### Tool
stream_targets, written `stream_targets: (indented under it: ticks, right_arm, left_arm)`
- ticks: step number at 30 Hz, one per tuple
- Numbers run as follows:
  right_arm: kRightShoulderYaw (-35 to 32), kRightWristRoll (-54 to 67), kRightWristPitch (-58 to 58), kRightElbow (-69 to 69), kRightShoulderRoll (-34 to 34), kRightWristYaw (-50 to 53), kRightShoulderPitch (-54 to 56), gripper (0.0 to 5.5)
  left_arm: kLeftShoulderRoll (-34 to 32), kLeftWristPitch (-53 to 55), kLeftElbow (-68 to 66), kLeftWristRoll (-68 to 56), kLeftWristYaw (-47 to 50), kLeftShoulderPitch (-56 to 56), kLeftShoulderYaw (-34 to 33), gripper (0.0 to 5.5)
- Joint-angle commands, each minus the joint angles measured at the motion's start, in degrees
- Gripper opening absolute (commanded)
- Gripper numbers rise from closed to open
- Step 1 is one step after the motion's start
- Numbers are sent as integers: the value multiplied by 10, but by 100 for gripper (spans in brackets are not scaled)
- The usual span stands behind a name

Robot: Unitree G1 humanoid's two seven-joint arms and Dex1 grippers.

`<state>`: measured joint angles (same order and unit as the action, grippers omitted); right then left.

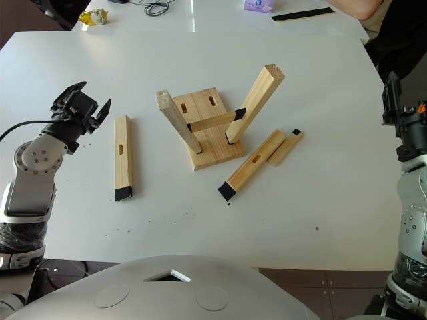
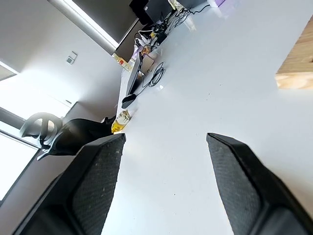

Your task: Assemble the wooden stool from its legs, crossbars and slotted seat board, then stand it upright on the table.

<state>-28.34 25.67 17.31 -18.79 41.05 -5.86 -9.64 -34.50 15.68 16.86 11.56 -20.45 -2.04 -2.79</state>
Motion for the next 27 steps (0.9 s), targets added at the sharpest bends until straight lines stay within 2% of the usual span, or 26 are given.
stream_targets:
  ticks: [1,7,15,18,22,25,27]
  right_arm:
    - [95,-90,-82,93,-12,-45,79,340]
    - [179,-151,-140,161,-36,-101,165,340]
    - [217,-168,-142,132,-27,-186,171,340]
    - [243,-165,-108,61,-39,-201,157,340]
    - [346,-167,18,-119,-85,-183,142,340]
    - [443,-201,104,-227,-105,-166,128,340]
    - [470,-216,151,-252,-111,-155,126,340]
  left_arm:
    - [13,-4,15,-11,-18,-2,22,308]
    - [19,13,16,-18,-38,-20,35,308]
    - [-3,36,30,-2,-73,-44,59,308]
    - [24,73,89,-1,-95,-39,123,308]
    - [83,149,168,7,-111,-56,233,308]
    - [119,183,160,18,-107,-100,266,308]
    - [134,193,143,29,-95,-122,264,308]
